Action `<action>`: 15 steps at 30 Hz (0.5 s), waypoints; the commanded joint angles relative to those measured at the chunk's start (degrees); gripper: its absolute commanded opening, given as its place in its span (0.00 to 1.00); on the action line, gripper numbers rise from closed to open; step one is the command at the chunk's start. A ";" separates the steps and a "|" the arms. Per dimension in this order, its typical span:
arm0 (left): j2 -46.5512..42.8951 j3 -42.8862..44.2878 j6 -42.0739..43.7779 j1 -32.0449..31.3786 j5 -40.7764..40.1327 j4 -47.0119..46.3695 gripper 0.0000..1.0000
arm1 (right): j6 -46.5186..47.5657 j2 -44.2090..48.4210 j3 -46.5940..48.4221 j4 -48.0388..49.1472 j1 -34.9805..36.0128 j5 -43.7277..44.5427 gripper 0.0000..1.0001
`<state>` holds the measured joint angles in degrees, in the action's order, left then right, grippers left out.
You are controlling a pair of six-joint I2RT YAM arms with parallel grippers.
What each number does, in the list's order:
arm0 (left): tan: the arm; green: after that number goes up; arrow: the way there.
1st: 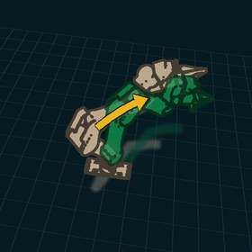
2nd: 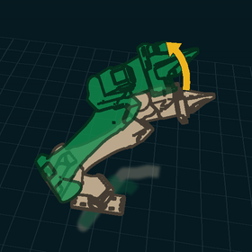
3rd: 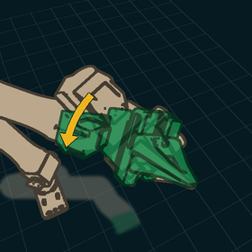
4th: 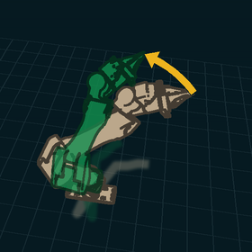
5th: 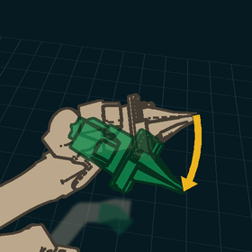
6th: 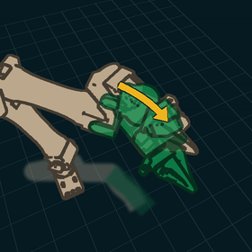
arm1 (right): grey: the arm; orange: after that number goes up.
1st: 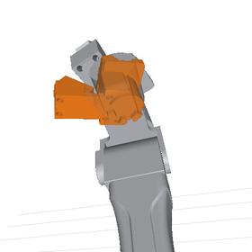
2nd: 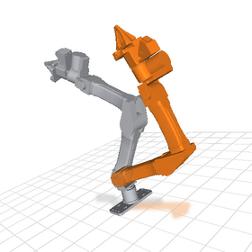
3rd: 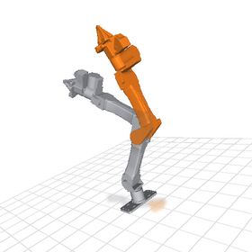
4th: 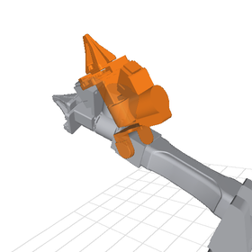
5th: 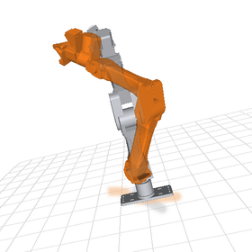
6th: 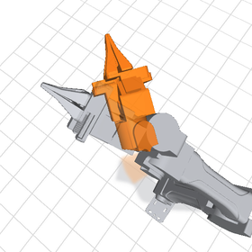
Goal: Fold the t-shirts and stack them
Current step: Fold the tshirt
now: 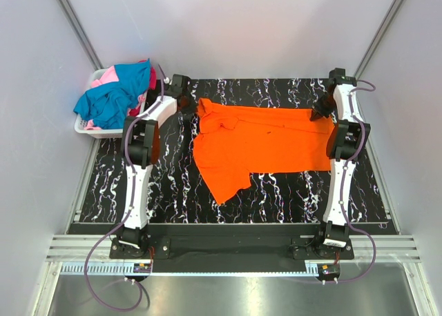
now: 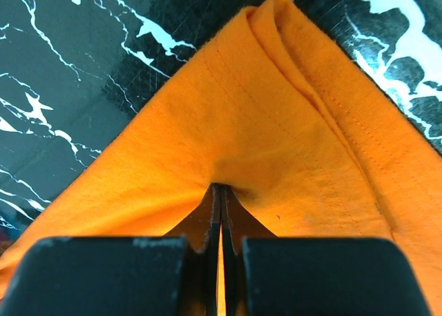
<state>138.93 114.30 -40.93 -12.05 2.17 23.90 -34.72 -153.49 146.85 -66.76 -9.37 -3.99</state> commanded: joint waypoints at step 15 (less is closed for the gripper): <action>-10.35 -2.24 3.40 1.42 -18.08 -2.54 0.00 | 0.09 -1.11 1.16 -1.00 0.49 1.09 0.00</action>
<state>131.50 111.70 -39.24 -12.14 -9.43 23.77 -34.83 -153.51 146.89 -66.83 -8.21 -5.06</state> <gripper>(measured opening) 0.021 0.010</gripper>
